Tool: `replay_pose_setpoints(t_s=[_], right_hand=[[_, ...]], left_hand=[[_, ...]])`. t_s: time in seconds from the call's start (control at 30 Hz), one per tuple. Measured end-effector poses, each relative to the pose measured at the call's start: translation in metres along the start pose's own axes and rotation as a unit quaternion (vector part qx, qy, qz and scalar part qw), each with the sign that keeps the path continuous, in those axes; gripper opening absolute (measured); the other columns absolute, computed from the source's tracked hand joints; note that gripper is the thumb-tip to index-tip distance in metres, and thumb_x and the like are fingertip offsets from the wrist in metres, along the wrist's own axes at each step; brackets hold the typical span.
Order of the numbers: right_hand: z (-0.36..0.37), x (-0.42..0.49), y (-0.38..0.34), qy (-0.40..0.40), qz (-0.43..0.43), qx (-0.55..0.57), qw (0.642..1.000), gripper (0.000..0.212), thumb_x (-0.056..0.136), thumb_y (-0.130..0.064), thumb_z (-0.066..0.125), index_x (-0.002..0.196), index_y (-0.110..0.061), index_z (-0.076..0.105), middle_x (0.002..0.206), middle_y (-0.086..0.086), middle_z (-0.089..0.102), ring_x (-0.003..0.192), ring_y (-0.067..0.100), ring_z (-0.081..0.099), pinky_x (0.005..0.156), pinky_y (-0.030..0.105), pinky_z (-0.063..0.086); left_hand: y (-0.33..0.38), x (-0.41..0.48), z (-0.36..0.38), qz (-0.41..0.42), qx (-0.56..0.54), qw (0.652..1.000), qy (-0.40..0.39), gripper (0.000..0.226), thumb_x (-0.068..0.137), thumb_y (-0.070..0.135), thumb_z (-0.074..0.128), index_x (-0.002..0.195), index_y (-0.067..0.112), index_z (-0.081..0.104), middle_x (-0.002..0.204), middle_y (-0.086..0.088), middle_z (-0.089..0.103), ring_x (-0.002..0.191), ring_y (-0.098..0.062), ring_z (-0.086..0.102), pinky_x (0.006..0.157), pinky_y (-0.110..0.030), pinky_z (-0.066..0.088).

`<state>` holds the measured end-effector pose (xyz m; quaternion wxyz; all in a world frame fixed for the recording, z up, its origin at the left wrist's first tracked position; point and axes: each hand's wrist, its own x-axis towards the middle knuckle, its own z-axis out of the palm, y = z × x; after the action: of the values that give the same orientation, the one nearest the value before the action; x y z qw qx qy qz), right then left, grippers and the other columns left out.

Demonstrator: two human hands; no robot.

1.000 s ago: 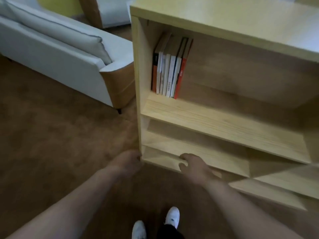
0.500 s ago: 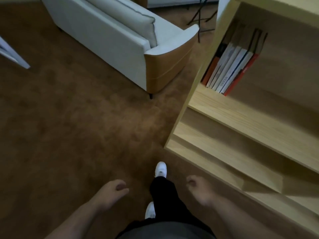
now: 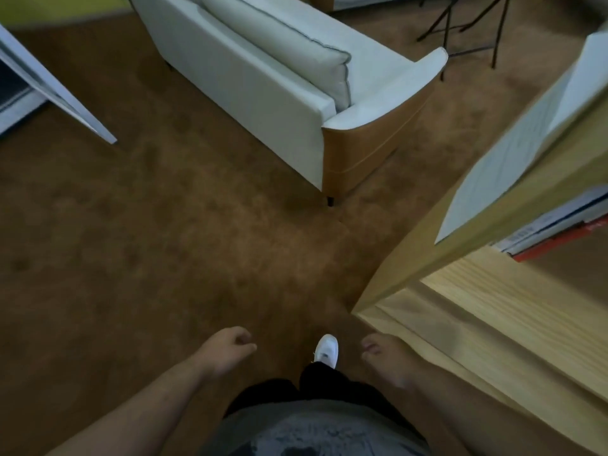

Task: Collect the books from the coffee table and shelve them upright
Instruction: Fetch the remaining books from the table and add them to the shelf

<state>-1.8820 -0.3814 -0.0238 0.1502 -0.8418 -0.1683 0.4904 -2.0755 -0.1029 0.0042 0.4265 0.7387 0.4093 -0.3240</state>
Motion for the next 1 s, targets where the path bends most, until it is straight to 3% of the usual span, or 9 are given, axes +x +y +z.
replay_pose_setpoints(t_s=[0.1, 0.27, 0.4, 0.53, 0.63, 0.7, 0.8, 0.9, 1.0], right_hand=[[-0.018, 0.019, -0.023, -0.011, 0.0, 0.015, 1.0, 0.031, 0.102, -0.016, 0.053, 0.124, 0.002, 0.065, 0.119, 0.018, 0.067, 0.117, 0.034, 0.063, 0.098, 0.035, 0.046], [-0.049, 0.04, -0.058, -0.016, 0.0, 0.044, 0.999, 0.027, 0.097, -0.019, 0.058, 0.122, -0.012, 0.067, 0.118, 0.008, 0.07, 0.107, 0.021, 0.064, 0.094, 0.031, 0.048], [-0.066, 0.069, -0.085, 0.002, 0.02, 0.083, 0.996, 0.026, 0.099, -0.018, 0.058, 0.123, -0.014, 0.064, 0.116, 0.005, 0.069, 0.11, 0.02, 0.064, 0.097, 0.033, 0.049], [-0.083, 0.104, -0.118, 0.012, 0.04, 0.097, 0.994, 0.031, 0.101, -0.019, 0.057, 0.13, -0.01, 0.061, 0.112, 0.0, 0.063, 0.106, 0.015, 0.06, 0.086, 0.023, 0.044], [-0.102, 0.131, -0.146, 0.022, 0.076, 0.104, 0.991, 0.034, 0.102, -0.021, 0.057, 0.135, -0.01, 0.059, 0.128, 0.006, 0.064, 0.116, 0.017, 0.06, 0.086, 0.019, 0.041], [-0.117, 0.15, -0.163, 0.03, 0.107, 0.128, 0.986, 0.037, 0.102, -0.021, 0.058, 0.137, -0.009, 0.057, 0.134, 0.008, 0.062, 0.122, 0.02, 0.058, 0.09, 0.022, 0.042], [-0.138, 0.177, -0.185, 0.041, 0.131, 0.146, 0.98, 0.038, 0.101, -0.023, 0.058, 0.136, -0.01, 0.059, 0.135, 0.007, 0.062, 0.123, 0.022, 0.058, 0.096, 0.025, 0.045], [-0.156, 0.194, -0.202, 0.07, 0.149, 0.171, 0.971, 0.036, 0.1, -0.022, 0.058, 0.135, -0.011, 0.061, 0.126, 0.004, 0.064, 0.108, 0.018, 0.061, 0.088, 0.023, 0.046], [-0.175, 0.205, -0.212, 0.084, 0.161, 0.186, 0.966, 0.039, 0.101, -0.021, 0.057, 0.138, -0.01, 0.058, 0.136, 0.007, 0.061, 0.123, 0.022, 0.058, 0.094, 0.024, 0.043]], left_hand=[[0.024, 0.02, -0.025, 0.011, -0.015, 1.0, 0.006, 0.04, 0.097, 0.037, 0.06, 0.131, 0.016, 0.059, 0.127, 0.003, 0.057, 0.118, -0.013, 0.052, 0.097, -0.025, 0.04], [0.054, 0.047, -0.068, 0.038, -0.01, 0.999, 0.019, 0.027, 0.094, 0.03, 0.064, 0.119, 0.02, 0.063, 0.12, 0.001, 0.063, 0.115, -0.015, 0.059, 0.098, -0.03, 0.047], [0.078, 0.079, -0.108, 0.056, -0.001, 0.998, 0.008, 0.032, 0.094, 0.029, 0.064, 0.124, 0.018, 0.063, 0.118, 0.002, 0.064, 0.11, -0.013, 0.06, 0.095, -0.026, 0.047], [0.104, 0.121, -0.159, 0.081, 0.038, 0.996, -0.007, 0.006, 0.094, 0.025, 0.063, 0.099, 0.028, 0.061, 0.11, 0.003, 0.066, 0.098, -0.009, 0.062, 0.079, -0.017, 0.049], [0.124, 0.156, -0.204, 0.103, 0.059, 0.993, -0.024, 0.012, 0.094, 0.025, 0.063, 0.088, 0.035, 0.059, 0.099, 0.011, 0.063, 0.094, -0.007, 0.061, 0.073, -0.01, 0.045], [0.137, 0.18, -0.234, 0.114, 0.081, 0.989, -0.038, 0.01, 0.092, 0.03, 0.064, 0.103, 0.03, 0.064, 0.107, 0.009, 0.063, 0.104, -0.009, 0.06, 0.085, -0.02, 0.047], [0.157, 0.216, -0.277, 0.122, 0.098, 0.987, -0.044, 0.038, 0.093, 0.034, 0.064, 0.128, 0.019, 0.062, 0.12, 0.005, 0.062, 0.112, -0.01, 0.057, 0.093, -0.023, 0.044], [0.18, 0.244, -0.313, 0.129, 0.118, 0.984, -0.046, 0.04, 0.095, 0.032, 0.063, 0.132, 0.016, 0.06, 0.128, 0.0, 0.062, 0.115, -0.011, 0.056, 0.093, -0.023, 0.043], [0.205, 0.266, -0.334, 0.134, 0.135, 0.98, -0.05, 0.039, 0.097, 0.031, 0.061, 0.134, 0.018, 0.059, 0.13, 0.0, 0.061, 0.118, -0.012, 0.055, 0.094, -0.024, 0.044]])
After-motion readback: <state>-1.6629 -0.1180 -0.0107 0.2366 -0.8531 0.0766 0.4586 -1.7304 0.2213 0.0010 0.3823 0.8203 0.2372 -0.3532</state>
